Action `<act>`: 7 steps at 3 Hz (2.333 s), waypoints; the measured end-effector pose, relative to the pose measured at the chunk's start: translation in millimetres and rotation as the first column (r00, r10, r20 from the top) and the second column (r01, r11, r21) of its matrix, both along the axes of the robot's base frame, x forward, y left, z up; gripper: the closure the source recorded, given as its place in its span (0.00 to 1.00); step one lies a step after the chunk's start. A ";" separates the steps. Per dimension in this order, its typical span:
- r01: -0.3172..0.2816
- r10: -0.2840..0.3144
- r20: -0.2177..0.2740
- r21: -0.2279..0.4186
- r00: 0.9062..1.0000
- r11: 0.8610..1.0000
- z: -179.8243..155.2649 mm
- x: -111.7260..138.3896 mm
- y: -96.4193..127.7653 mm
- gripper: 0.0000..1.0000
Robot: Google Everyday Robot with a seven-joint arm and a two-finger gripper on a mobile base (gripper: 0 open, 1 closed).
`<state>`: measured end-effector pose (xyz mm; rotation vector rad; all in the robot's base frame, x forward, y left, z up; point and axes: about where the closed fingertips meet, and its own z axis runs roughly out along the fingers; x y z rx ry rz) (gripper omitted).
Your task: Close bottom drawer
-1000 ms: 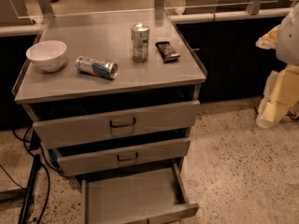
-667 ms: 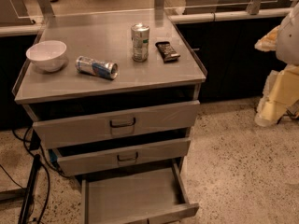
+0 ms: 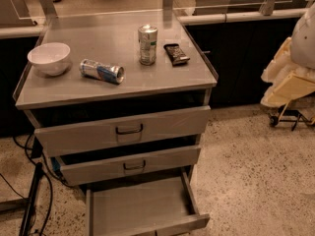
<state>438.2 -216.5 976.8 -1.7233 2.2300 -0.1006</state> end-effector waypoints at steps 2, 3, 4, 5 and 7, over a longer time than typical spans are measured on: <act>0.000 0.000 0.000 0.000 1.000 1.000 0.0 0.0 0.0 1.00; 0.001 -0.001 0.012 -0.004 1.000 1.000 2.7 0.0 -0.2 1.00; 0.039 -0.040 -0.024 -0.020 0.999 0.999 -24.2 -12.4 -8.3 1.00; 0.084 -0.090 -0.145 -0.050 0.985 0.995 -111.4 -40.5 -19.5 1.00; 0.095 -0.111 -0.259 -0.071 0.959 0.993 -178.8 -63.3 -20.9 1.00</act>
Offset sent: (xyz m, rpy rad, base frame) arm 0.0000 0.0000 0.0000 0.0000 0.0000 0.0000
